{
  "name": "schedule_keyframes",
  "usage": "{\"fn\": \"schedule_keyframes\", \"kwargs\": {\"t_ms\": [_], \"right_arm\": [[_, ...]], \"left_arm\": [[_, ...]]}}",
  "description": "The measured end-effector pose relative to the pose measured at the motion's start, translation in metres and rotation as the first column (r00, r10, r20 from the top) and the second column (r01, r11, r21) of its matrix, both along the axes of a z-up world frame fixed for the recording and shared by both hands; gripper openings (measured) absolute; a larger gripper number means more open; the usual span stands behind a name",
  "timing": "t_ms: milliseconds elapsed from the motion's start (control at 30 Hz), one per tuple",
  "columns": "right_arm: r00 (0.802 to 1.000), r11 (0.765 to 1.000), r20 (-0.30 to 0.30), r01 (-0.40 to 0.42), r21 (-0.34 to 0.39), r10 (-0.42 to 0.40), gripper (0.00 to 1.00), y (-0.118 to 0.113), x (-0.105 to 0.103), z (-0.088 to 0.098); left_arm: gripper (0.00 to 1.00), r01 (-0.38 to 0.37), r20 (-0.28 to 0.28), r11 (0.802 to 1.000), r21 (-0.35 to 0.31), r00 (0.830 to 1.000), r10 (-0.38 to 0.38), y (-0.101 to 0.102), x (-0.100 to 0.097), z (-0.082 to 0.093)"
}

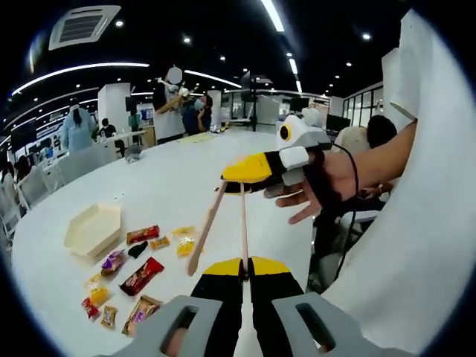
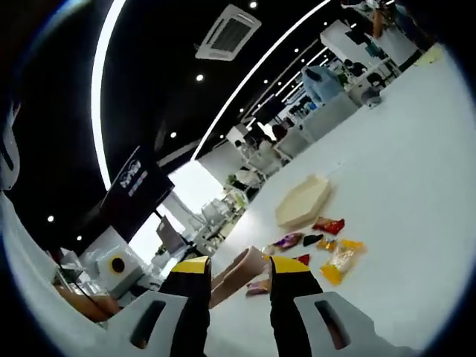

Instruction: Place the target food into the container with the food tongs after gripping and lifting it, then release it inside without dropping or visibly crushing the food.

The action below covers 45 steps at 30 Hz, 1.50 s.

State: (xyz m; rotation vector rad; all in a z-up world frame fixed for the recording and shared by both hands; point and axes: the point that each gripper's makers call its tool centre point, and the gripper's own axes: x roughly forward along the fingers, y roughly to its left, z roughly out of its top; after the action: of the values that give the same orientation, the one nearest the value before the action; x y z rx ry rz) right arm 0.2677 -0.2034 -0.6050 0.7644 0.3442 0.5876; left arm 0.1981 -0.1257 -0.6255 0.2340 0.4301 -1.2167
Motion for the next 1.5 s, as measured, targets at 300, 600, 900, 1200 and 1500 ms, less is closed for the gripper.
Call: {"fn": "schedule_keyframes", "kwargs": {"t_ms": [300, 600, 900, 1200, 1500], "right_arm": [[0.999, 1.0, -0.054, 0.005, 0.03, -0.004, 0.19, 0.001, 0.0, 0.001], [0.972, 0.989, -0.229, 0.076, 0.128, -0.045, 0.14, 0.006, 0.004, -0.008], [0.975, 0.968, -0.214, 0.115, 0.221, -0.067, 0.08, 0.005, 0.006, 0.012], [0.972, 0.944, -0.213, 0.158, 0.289, -0.097, 0.08, -0.011, 0.009, 0.017], [0.975, 0.927, -0.197, 0.164, 0.338, -0.101, 0.08, -0.015, 0.013, 0.024]], "left_arm": [[0.0, 0.024, 0.042, 1.0, -0.004, 0.999, -0.024, 0.001, 0.001, 0.002], [0.01, -0.049, 0.097, 0.998, 0.028, 0.994, 0.046, 0.01, 0.013, -0.002], [0.02, -0.237, -0.035, 0.951, -0.201, 0.971, 0.235, 0.019, 0.026, 0.01], [0.07, -0.31, -0.153, 0.887, -0.341, 0.95, 0.273, 0.024, 0.027, 0.02], [0.03, -0.392, -0.376, 0.831, -0.395, 0.894, 0.243, 0.015, 0.029, 0.021]]}}
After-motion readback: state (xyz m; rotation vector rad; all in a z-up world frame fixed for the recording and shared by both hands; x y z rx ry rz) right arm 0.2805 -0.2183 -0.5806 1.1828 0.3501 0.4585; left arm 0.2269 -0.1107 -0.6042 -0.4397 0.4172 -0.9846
